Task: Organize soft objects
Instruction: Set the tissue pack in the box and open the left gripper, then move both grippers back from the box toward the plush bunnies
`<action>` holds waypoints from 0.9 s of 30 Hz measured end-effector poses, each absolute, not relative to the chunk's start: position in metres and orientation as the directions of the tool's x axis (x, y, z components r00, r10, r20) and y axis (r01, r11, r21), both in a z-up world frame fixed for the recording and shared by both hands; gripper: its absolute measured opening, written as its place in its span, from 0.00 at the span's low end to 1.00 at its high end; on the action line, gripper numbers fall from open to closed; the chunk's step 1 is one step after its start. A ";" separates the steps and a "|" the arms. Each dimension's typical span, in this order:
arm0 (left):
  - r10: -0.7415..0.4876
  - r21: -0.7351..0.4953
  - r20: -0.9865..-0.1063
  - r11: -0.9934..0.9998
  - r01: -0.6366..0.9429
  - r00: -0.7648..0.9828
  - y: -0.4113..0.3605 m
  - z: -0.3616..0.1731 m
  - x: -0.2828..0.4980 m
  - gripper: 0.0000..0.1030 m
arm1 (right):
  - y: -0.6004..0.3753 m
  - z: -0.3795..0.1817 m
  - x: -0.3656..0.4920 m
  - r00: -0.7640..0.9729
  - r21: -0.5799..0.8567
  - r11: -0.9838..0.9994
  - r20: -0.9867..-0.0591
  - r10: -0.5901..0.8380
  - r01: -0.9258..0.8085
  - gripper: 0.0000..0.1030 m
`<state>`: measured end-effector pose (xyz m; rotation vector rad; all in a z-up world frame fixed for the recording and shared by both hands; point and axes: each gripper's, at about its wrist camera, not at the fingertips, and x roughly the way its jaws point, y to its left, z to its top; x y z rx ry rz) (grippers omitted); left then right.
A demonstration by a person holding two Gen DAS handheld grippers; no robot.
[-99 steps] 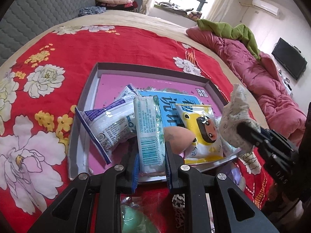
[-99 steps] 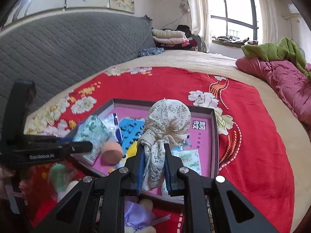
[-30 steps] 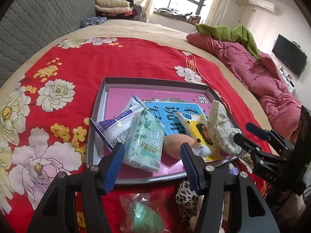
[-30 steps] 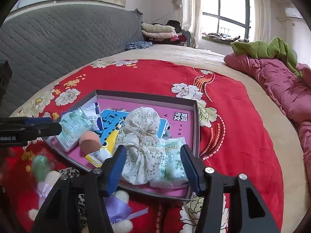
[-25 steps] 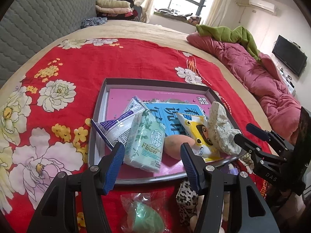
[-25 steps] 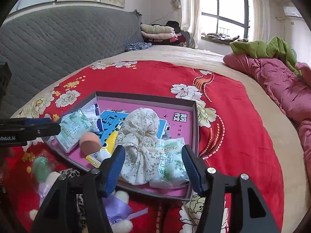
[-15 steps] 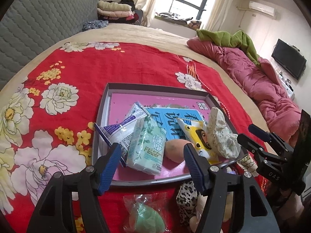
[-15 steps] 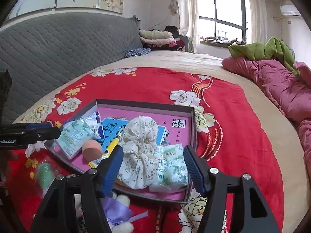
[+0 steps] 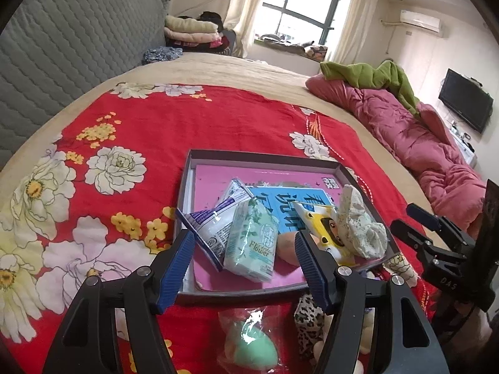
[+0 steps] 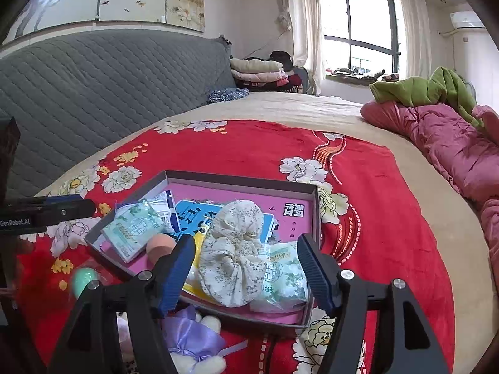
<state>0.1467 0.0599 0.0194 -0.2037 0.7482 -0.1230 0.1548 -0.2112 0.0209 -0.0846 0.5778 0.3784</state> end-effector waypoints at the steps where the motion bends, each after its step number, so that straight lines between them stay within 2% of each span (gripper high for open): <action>1: -0.181 -0.224 -0.661 0.974 0.039 0.728 0.060 0.020 0.145 0.67 | -0.212 0.022 0.154 0.775 0.026 0.928 -0.542 0.325 -0.371 0.66; 27: -0.176 -0.222 -0.646 0.974 0.038 0.742 0.051 0.039 0.095 0.67 | -0.222 0.042 0.116 0.795 0.072 0.935 -0.506 0.334 -0.347 0.67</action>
